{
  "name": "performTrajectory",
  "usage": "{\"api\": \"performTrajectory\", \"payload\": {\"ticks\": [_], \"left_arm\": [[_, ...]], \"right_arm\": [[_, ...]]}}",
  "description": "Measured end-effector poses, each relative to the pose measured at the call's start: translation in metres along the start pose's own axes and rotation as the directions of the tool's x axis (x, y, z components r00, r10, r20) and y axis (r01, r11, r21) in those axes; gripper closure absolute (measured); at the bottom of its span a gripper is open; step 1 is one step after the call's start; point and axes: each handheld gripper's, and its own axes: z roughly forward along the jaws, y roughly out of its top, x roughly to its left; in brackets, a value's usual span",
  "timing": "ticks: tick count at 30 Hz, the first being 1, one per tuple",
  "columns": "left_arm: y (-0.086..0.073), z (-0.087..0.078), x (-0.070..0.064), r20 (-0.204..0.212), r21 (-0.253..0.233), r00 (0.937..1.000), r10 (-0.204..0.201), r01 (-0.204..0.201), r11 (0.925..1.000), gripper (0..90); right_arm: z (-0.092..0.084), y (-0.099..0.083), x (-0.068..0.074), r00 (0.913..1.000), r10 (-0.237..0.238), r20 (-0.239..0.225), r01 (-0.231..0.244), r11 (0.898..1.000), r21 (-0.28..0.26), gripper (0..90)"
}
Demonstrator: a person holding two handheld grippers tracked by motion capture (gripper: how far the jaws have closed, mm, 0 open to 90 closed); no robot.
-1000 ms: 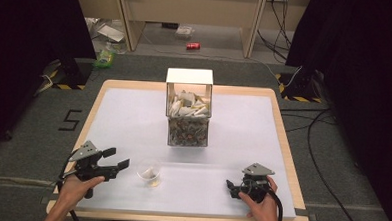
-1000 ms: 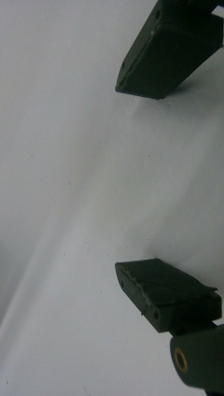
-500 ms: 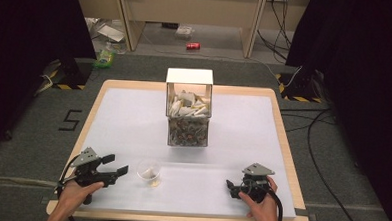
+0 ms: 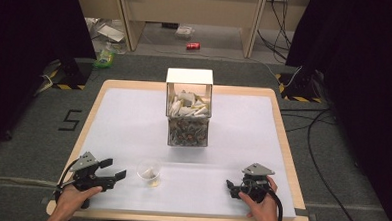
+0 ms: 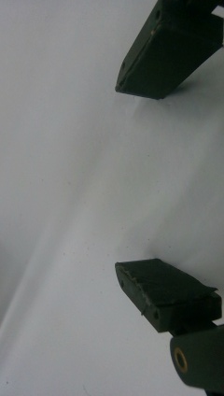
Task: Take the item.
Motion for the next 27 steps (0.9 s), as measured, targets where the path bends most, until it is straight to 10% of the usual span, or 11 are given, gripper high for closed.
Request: {"api": "performTrajectory", "payload": {"ticks": [27], "left_arm": [[-0.018, -0.013, 0.006, -0.050, 0.059, 0.9982, 0.032, -0.029, 0.9979, 20.8]], "right_arm": [[0.000, 0.000, 0.000, 1.0000, 0.000, 0.000, 0.000, 1.000, 0.000, 12.8]]}}
